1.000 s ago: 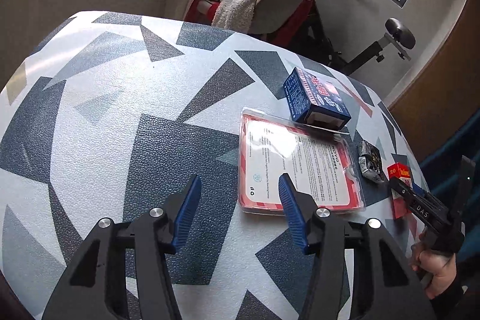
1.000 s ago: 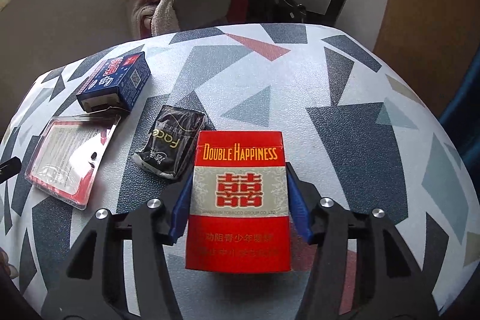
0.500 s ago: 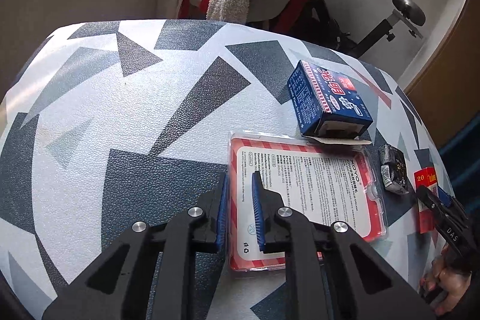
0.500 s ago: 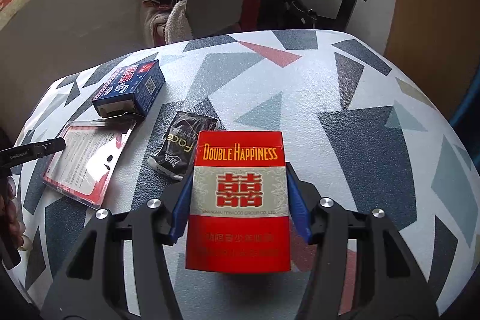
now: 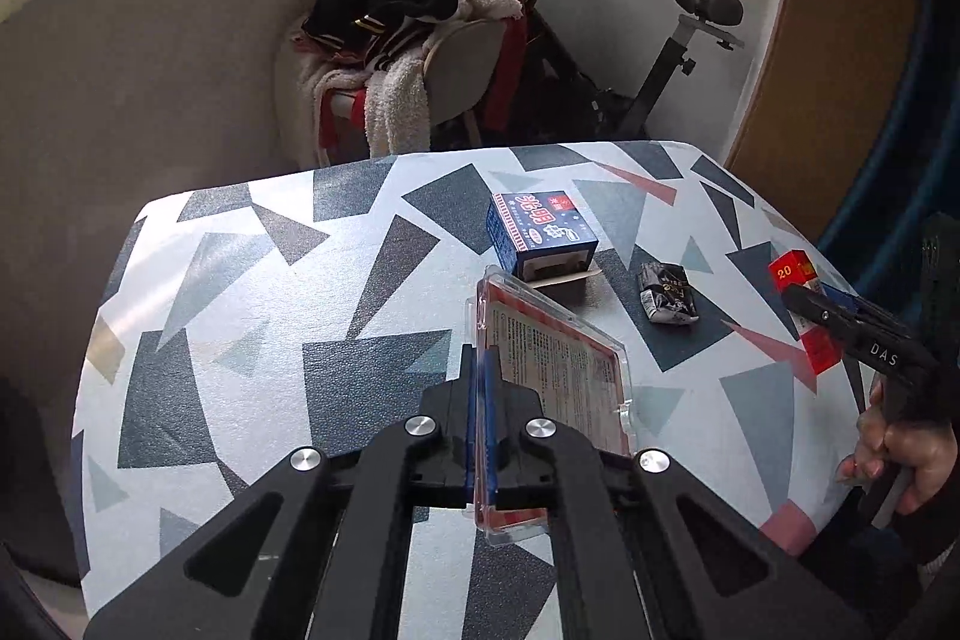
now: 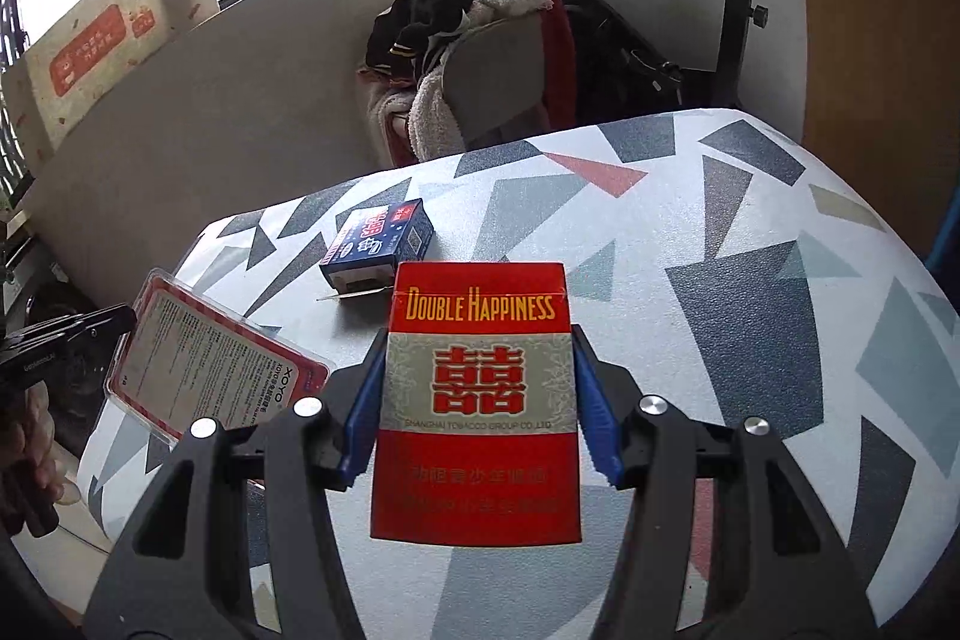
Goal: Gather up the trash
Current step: 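Grasp the red-bordered clear blister card with the left tool, then carry the blister card and cigarette pack into the brown bin and open both tools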
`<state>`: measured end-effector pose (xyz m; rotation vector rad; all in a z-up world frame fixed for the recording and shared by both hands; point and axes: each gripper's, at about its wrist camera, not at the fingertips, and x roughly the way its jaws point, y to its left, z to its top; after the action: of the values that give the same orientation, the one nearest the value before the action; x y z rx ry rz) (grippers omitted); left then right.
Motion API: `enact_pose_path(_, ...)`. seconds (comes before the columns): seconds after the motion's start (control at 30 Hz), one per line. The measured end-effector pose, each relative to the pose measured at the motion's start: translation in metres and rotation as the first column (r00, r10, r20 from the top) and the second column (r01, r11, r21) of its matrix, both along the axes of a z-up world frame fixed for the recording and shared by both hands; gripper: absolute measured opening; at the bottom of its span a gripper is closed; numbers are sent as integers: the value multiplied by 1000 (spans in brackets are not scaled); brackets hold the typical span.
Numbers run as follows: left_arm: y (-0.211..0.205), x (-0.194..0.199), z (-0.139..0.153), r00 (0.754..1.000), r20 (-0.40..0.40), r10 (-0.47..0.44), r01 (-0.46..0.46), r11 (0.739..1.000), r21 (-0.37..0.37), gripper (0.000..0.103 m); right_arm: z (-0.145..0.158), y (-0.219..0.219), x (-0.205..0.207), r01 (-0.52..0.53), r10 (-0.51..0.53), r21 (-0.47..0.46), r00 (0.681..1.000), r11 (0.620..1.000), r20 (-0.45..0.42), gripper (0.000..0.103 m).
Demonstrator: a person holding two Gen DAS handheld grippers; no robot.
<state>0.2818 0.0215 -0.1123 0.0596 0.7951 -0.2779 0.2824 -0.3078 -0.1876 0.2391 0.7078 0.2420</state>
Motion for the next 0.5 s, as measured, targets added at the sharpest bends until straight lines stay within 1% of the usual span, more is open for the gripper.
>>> enact_pose_path(0.13, -2, -40, 24, 999, 35, -41, 42, 999, -19, 2, 17, 5, -41, -9, 9, 21, 1000, 1000, 17, 57)
enact_pose_path(0.27, -5, -83, 37, 996, 37, -86, 87, 996, -30, 2, 30, 8, -85, -11, 10, 45, 999, 999, 41, 57)
enact_pose_path(0.33, -8, -107, 37, 994, 33, -109, 110, 994, -25, 2, 35, 9, -106, -18, 15, 46, 998, 999, 60, 57)
enact_pose_path(0.4, -10, -130, 31, 992, 27, -122, 123, 992, -35, 2, 38, 12, -125, -26, 23, 40, 997, 999, 75, 57)
enact_pose_path(0.5, -12, -160, 17, 992, 6, -128, 128, 989, -77, 3, 39, 15, -147, -37, 34, 31, 997, 999, 73, 57)
